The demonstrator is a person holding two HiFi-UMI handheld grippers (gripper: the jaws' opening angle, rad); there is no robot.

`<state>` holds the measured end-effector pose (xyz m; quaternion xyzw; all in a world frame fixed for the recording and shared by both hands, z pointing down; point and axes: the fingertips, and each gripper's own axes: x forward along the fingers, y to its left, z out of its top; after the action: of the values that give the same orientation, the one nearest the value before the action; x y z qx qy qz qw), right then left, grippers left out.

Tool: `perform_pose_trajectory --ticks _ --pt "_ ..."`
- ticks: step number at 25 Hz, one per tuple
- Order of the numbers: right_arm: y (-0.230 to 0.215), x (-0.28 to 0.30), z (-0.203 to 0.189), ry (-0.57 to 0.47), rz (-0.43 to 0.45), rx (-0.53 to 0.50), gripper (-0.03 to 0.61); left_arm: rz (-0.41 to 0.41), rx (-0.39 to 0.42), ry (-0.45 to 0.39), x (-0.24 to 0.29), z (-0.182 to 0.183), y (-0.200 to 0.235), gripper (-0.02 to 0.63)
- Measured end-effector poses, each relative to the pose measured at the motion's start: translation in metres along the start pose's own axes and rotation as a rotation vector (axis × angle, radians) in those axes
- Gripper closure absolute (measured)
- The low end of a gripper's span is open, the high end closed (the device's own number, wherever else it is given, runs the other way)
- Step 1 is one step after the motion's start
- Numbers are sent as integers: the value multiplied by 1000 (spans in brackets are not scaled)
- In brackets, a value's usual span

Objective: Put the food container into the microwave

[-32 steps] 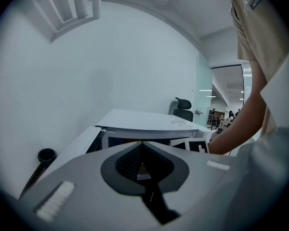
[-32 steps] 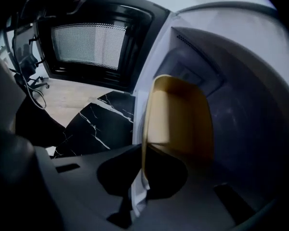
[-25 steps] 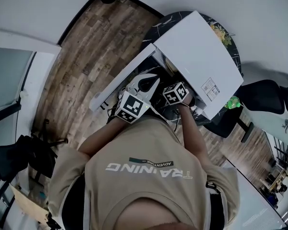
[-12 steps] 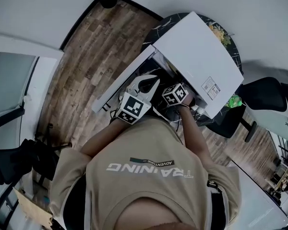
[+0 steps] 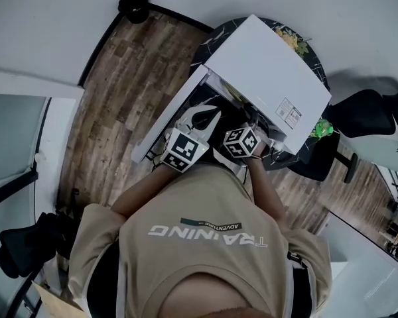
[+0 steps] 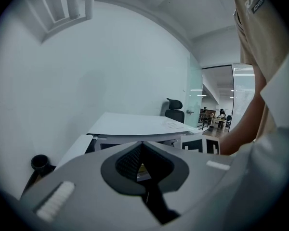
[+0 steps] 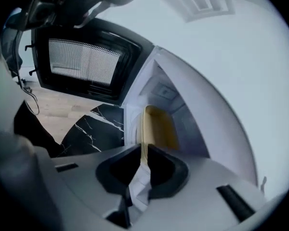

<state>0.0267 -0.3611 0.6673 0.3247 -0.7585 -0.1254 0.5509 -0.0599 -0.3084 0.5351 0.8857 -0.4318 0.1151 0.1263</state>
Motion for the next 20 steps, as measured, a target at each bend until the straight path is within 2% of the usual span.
perform_pose_trajectory --ticks 7,11,14,20 --pt "20 -27 -8 0 30 151 551 -109 48 -20 -8 8 -18 612" --pt "41 -45 -11 -16 91 290 565 -160 63 -17 -15 2 -27 612" --pt "55 -58 -19 -14 117 388 568 -191 67 -16 -19 -2 -35 612" --pt "64 -88 -19 -63 123 493 568 -221 77 -24 -24 -4 -47 612"
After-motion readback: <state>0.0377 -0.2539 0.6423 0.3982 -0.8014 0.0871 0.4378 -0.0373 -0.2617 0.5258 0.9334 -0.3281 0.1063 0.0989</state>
